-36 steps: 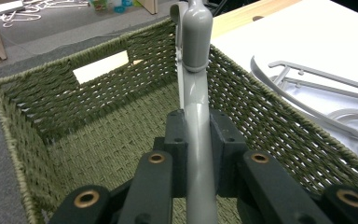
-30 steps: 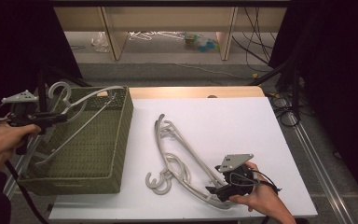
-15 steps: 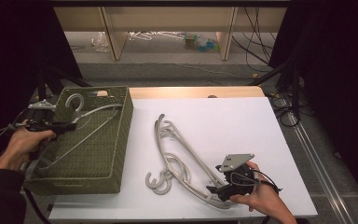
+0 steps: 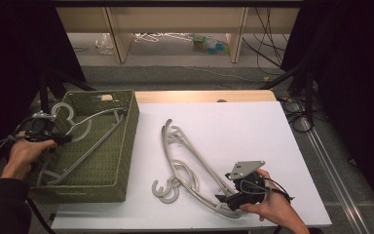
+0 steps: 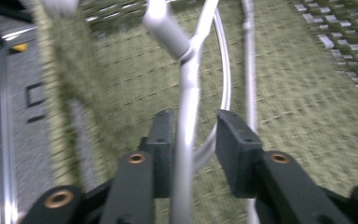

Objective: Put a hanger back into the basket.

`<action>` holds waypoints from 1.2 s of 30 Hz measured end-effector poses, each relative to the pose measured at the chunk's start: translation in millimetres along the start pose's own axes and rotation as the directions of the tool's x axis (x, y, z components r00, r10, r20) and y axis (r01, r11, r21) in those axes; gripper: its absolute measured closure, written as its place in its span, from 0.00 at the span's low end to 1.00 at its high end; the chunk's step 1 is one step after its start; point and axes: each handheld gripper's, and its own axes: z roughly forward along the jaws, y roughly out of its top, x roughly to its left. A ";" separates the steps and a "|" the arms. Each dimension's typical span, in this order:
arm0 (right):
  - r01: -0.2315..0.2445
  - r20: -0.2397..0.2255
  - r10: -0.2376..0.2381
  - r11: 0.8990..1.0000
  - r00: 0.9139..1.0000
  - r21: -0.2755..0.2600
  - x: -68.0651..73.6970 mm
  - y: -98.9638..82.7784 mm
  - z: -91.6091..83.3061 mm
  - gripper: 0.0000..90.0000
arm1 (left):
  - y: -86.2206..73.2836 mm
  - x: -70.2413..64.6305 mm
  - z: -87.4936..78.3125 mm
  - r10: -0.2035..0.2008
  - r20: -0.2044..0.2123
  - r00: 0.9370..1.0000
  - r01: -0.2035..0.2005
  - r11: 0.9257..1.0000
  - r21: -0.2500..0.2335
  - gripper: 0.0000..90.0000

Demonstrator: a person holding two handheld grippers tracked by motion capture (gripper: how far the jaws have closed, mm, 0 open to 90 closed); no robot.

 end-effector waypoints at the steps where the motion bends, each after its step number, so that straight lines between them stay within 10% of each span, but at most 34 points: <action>1: 0.001 -0.001 -0.001 1.000 1.000 -0.003 -0.3 0.0 0.0 0.29 | -1.4 2.6 -1.6 -0.010 0.000 1.000 0.010 1.000 -0.003 0.73; 10: -0.004 -0.006 0.004 1.000 1.000 0.006 -0.5 0.2 -0.2 0.29 | -0.9 -9.4 -45.0 0.008 0.008 1.000 -0.007 0.994 -0.108 0.59; 17: -0.026 0.001 0.026 1.000 1.000 -0.004 -0.9 -0.1 0.8 0.29 | -9.8 -54.3 -76.8 -0.018 0.175 0.984 0.069 0.955 -0.290 0.47; 18: -0.033 0.004 0.033 0.999 0.999 -0.012 -1.2 -0.4 1.9 0.28 | -14.9 -74.0 -84.1 0.006 0.239 0.971 0.080 0.933 -0.350 0.46; 24: -0.045 0.007 0.045 0.999 0.999 -0.026 -1.2 -1.5 3.1 0.28 | -26.5 -118.4 -88.0 0.069 0.354 0.933 0.100 0.894 -0.437 0.41; 25: -0.053 0.014 0.053 0.998 0.998 -0.031 -1.0 -2.2 4.6 0.28 | -29.7 -133.1 -88.3 0.112 0.373 0.921 0.088 0.872 -0.481 0.37; 26: -0.053 0.014 0.053 0.998 0.998 -0.031 -1.0 -2.2 4.6 0.28 | -29.7 -133.1 -88.3 0.112 0.373 0.921 0.088 0.872 -0.481 0.37; 27: -0.059 0.022 0.060 0.997 0.998 -0.042 -0.6 -2.7 6.4 0.27 | -32.3 -151.9 -86.5 0.154 0.410 0.899 0.087 0.854 -0.512 0.34; 31: -0.055 0.018 0.056 0.998 0.998 -0.040 -0.8 -2.7 6.7 0.27 | -39.8 -186.3 -80.8 0.218 0.434 0.874 0.054 0.844 -0.534 0.28; 36: -0.053 0.022 0.054 0.998 0.998 -0.041 -0.3 -3.4 8.8 0.27 | -54.9 -221.7 -70.2 0.316 0.393 0.864 -0.062 0.840 -0.539 0.24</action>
